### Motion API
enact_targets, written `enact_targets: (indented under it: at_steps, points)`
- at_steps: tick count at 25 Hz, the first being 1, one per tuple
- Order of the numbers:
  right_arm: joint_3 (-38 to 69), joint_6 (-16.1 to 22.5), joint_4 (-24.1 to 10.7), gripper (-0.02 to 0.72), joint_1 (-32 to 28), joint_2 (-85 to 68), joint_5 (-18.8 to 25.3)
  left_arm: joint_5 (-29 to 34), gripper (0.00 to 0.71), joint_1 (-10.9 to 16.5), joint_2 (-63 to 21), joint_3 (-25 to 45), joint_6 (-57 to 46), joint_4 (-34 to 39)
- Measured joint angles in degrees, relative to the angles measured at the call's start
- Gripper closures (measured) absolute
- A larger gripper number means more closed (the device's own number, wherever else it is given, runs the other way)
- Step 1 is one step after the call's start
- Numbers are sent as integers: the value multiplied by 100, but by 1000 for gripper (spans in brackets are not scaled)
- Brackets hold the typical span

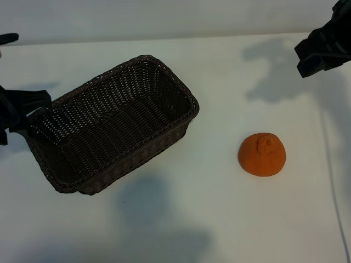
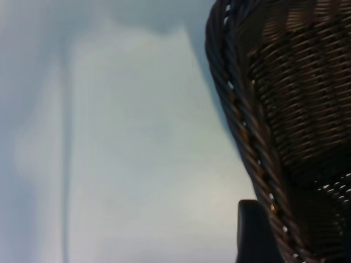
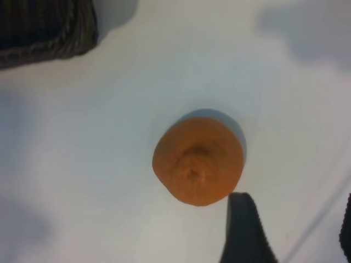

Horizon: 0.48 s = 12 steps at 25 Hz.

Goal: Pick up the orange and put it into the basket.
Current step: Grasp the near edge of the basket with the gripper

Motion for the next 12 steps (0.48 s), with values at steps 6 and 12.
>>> enact_targets:
  at_steps: [6,12]
  points:
    - [0,-72,0,281,0,0,26,-187,287,302,5,72,-100,-69]
    - [0,-83,0,281,0,0,38,-578,287,903,5,592,-134,-200]
